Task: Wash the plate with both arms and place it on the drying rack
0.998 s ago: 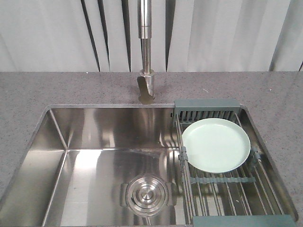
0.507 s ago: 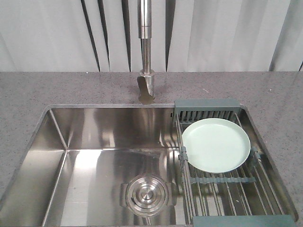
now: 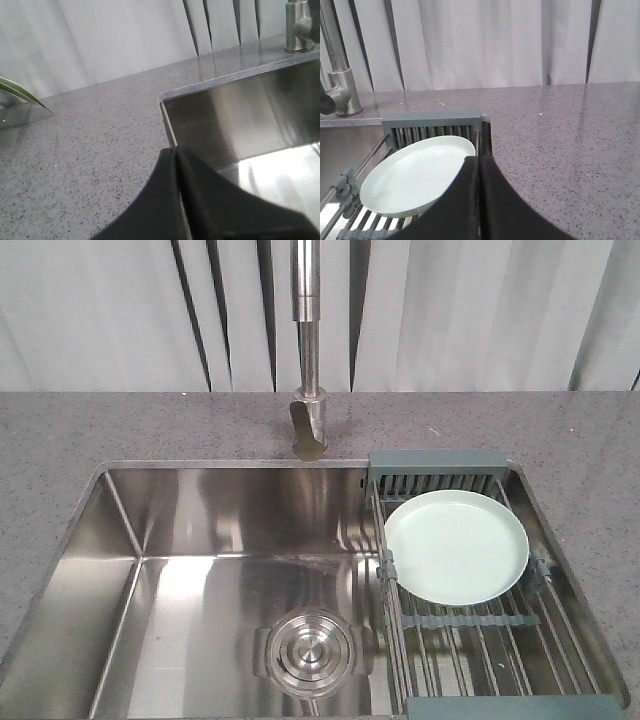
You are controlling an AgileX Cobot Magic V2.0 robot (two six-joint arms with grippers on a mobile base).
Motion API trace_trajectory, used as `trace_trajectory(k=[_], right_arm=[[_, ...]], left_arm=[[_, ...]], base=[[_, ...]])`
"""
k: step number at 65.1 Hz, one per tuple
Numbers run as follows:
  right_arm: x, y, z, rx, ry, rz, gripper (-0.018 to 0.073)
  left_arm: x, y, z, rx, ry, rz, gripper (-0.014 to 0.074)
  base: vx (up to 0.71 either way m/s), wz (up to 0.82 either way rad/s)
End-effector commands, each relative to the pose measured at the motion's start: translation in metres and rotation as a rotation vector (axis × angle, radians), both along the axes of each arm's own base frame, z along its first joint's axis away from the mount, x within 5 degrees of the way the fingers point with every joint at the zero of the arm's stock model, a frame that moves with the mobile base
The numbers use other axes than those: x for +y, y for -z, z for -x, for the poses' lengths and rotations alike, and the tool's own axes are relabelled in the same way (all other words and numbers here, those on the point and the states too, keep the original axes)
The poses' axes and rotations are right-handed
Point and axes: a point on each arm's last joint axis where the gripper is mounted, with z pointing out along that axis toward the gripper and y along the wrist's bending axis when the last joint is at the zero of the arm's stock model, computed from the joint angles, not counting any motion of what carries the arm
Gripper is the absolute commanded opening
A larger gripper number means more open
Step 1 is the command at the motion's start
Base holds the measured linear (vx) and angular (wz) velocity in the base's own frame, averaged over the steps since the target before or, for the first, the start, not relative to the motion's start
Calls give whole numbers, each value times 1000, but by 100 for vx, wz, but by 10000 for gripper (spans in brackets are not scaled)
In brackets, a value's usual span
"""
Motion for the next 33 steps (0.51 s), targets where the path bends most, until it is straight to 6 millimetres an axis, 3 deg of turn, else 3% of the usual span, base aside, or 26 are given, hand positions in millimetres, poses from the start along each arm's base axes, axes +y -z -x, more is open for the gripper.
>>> trace_trajectory(k=[1, 33], right_arm=[[0, -6, 0, -75, 3, 5, -1], [0, -6, 0, -75, 3, 5, -1]], left_arm=[[1, -16, 2, -111, -14, 12, -6], [1, -16, 2, -111, -14, 12, -6]], base=[[0, 0], [0, 0]])
